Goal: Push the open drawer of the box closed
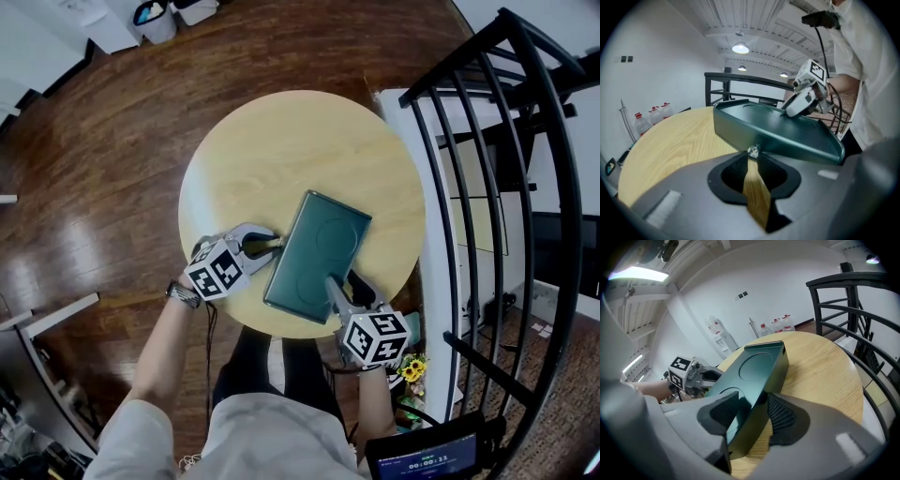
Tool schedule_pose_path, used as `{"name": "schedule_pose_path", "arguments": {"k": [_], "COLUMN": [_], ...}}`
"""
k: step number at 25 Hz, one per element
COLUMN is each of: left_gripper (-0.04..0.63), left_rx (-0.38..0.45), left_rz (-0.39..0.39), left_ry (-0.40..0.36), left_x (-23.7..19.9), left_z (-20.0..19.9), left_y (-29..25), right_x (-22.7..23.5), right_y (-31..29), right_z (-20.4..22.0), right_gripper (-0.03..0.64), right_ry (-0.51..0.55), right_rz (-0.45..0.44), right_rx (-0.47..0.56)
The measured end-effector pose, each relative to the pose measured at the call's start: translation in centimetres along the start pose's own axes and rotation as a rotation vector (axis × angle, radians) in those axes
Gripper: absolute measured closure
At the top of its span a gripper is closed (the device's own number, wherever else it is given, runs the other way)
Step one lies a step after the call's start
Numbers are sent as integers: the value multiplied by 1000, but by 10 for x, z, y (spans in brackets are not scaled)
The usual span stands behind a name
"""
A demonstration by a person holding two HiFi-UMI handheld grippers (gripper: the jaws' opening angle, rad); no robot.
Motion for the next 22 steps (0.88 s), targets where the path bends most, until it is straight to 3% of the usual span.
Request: {"name": "schedule_pose_path", "arguments": {"k": [8,13,19,22], "left_gripper": [518,506,509,548], "left_rx": [7,-14,-4,28], "left_rz": [-13,-47,-137,-211], "left_ry": [1,3,22,38], "left_x": [-1,1,-4,-9], "left_z": [-2,4,5,-9], "left_y": [-1,1,17,29], "right_x": [4,1,5,3], "right_y": [-2,2,12,19], "right_z": [-1,-5,-20,-33], "right_gripper": [430,430,430,430], "right_ry": [-72,-13,25,38], "right_rz": [-5,-1,14,17], "right_rx": [-20,-28,0,31]}}
Point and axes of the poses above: the fingertips, and each gripper's own axes: y backward along the fingers, x to its right, z out of its underside, the point moved 5 cm from there along y, backward along the fingers, and after that the axes turned 2 degrees about z, right-handed, at the moved point
